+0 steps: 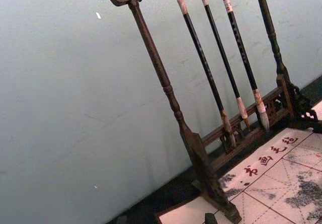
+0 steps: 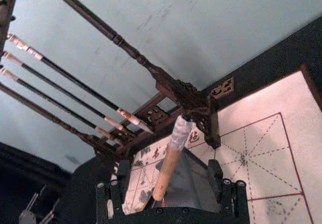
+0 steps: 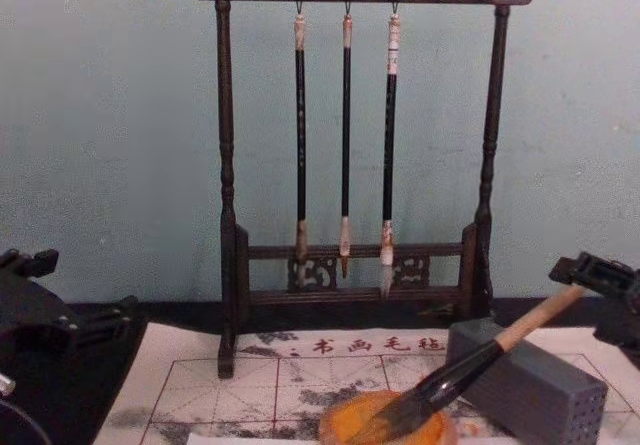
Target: Pick up the brush from the inkstone, write on the paper, then place the brush back to its original position.
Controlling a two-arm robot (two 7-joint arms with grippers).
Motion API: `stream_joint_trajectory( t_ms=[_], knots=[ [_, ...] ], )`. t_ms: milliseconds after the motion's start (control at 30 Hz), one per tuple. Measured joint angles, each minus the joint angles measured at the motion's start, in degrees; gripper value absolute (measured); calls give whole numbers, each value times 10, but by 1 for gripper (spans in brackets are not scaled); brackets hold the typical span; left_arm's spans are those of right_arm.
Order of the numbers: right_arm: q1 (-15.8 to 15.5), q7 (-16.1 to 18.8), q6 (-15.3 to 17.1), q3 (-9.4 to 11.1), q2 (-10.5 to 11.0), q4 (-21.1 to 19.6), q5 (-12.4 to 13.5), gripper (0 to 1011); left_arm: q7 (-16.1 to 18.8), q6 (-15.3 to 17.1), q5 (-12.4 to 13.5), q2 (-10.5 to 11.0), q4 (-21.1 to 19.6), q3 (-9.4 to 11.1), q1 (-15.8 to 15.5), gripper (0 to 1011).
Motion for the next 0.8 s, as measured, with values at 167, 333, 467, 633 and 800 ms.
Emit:
stream_joint_trajectory(
  t_ms=[167,333,467,633,800],
  knots=[
    [14,-7,-6,-3,-9,19,11,1002,0,0,0,0,0,0,0,1001],
    [29,-13,-8,-5,-15,38,25,1002,0,0,0,0,0,0,0,1001],
    [37,-17,-8,-6,-18,49,36,1002,0,0,0,0,0,0,0,1001],
    [49,-21,-9,-8,-21,63,47,1002,0,0,0,0,0,0,0,1001],
    [57,-22,-12,-14,-20,72,55,1002,0,0,0,0,0,0,0,1001]
  ],
)
